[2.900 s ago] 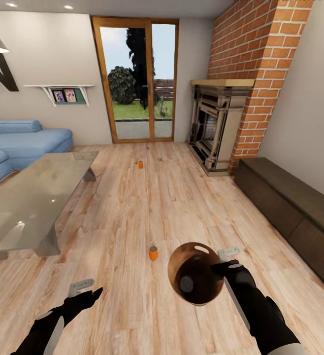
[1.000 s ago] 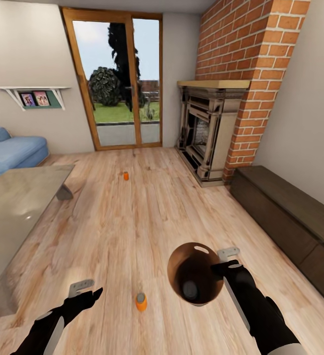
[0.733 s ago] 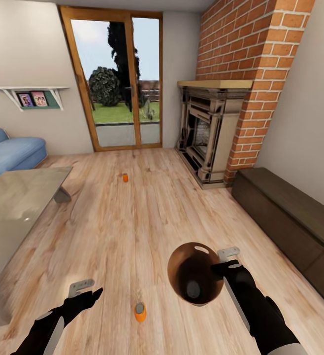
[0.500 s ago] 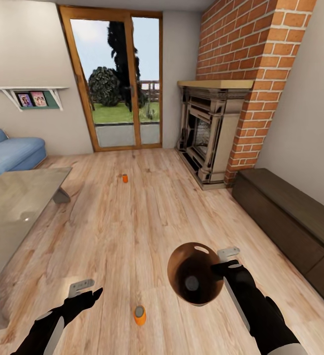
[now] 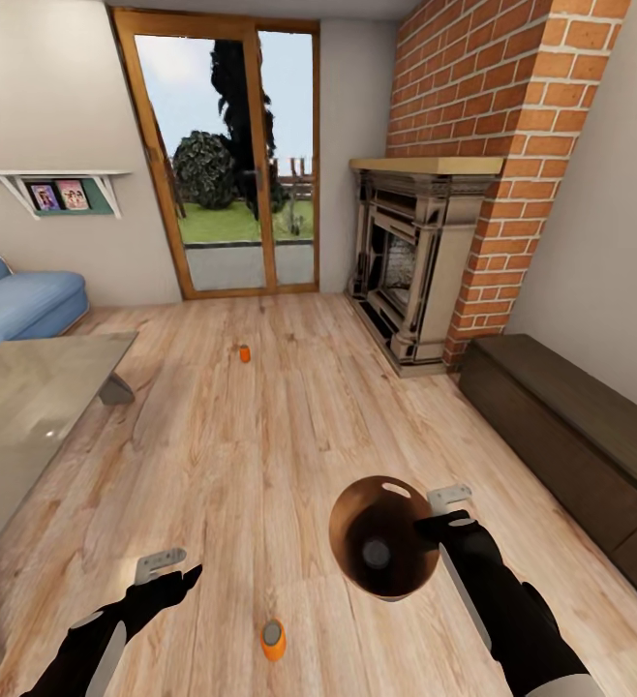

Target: Put the three can of soda from the living room inside the tash can in the kitchen.

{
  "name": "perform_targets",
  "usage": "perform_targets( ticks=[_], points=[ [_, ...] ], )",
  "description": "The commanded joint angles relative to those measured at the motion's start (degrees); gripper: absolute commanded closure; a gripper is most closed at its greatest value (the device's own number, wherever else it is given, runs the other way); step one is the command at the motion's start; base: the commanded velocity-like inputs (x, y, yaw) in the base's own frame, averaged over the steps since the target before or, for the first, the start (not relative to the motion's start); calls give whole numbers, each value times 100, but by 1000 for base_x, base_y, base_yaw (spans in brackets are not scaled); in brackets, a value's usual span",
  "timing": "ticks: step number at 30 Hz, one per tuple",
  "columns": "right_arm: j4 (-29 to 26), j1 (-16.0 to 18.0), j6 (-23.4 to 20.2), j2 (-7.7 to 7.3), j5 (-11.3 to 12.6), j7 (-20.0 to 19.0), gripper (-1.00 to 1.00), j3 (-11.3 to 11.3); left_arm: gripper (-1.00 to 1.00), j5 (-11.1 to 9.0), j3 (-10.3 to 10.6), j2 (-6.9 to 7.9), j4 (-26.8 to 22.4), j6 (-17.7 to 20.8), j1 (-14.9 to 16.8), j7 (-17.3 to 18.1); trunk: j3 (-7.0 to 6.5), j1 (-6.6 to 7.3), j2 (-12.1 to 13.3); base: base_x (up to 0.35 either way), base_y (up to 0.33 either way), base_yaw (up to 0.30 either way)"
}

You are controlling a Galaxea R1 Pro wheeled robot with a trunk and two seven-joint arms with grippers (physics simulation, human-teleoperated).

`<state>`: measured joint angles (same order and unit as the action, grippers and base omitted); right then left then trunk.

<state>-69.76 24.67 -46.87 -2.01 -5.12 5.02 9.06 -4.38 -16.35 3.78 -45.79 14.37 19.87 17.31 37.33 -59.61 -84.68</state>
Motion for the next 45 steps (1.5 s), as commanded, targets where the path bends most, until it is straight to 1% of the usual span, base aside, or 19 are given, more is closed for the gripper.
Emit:
perform_targets(
  ticks=[1,7,8,10,11,13,14,16,17,18,19,21,22,24,27,32,38,45],
  points=[
    [-3,2,3,2,20,-18,100,-1,-100,0,0,0,0,-1,0,0,-1,0,0,9,0,0],
    [-3,2,3,-1,20,-18,100,-1,-100,11,18,-4,91,-4,0,-40,-1,0,0,1,0,0],
    [-3,2,1,-1,17,-18,100,-10,-100,26,83,-323,504,-19,9,-664,-1,0,0,0,0,0],
    [-3,2,2,-1,15,-18,100,-13,-100,84,116,-488,522,-43,32,-948,-1,0,0,0,0,0],
    [-3,2,1,-4,15,-18,100,-16,-100,217,199,-632,540,-108,62,-1276,-1,0,0,0,0,0],
    [-3,2,-2,-6,14,-18,100,-20,-100,395,309,-745,568,-196,89,-1615,-1,0,0,0,0,0],
    [-3,2,-3,-8,13,-18,100,-23,-100,560,406,-847,591,-268,114,-1923,-1,0,0,0,0,0],
    [-3,2,-4,-8,12,-18,100,-27,-100,680,472,-954,606,-315,141,-2172,-1,0,0,0,0,0],
    [-3,2,-5,-9,12,-18,100,-29,-100,758,516,-1034,616,-346,163,-2346,-1,0,0,0,0,0],
    [-3,2,-5,-9,12,-18,100,-29,-100,785,530,-1063,619,-356,172,-2408,-1,0,0,0,0,0],
    [-3,2,-6,-9,11,-18,100,-29,-100,833,559,-1122,608,-377,195,-2528,-1,0,0,0,0,0],
    [-3,2,-6,-10,11,-18,100,-26,-100,855,574,-1155,587,-390,207,-2590,-1,0,0,0,0,0],
    [-3,2,-6,-10,11,-18,100,-24,-100,870,584,-1180,555,-465,216,-2633,-1,0,0,0,0,0],
    [-3,2,-6,-10,11,-14,100,-21,-100,875,587,-1184,544,-607,218,-2642,-1,0,0,0,0,0],
    [-3,2,-6,-10,11,-11,100,-19,-100,877,588,-1191,539,-700,219,-2645,-1,0,0,0,0,0],
    [-3,2,-6,-10,11,-12,100,-18,-100,877,589,-1194,537,-725,219,-2645,-1,0,0,10,-7,0],
    [-3,2,-6,-10,11,-11,100,-18,-100,878,589,-1195,537,-732,220,-2639,-1,0,0,180,-123,0],
    [-3,2,-6,-10,11,-11,100,-16,-100,878,590,-1195,537,-733,220,-2637,-1,0,0,78,-70,0]
  ],
)
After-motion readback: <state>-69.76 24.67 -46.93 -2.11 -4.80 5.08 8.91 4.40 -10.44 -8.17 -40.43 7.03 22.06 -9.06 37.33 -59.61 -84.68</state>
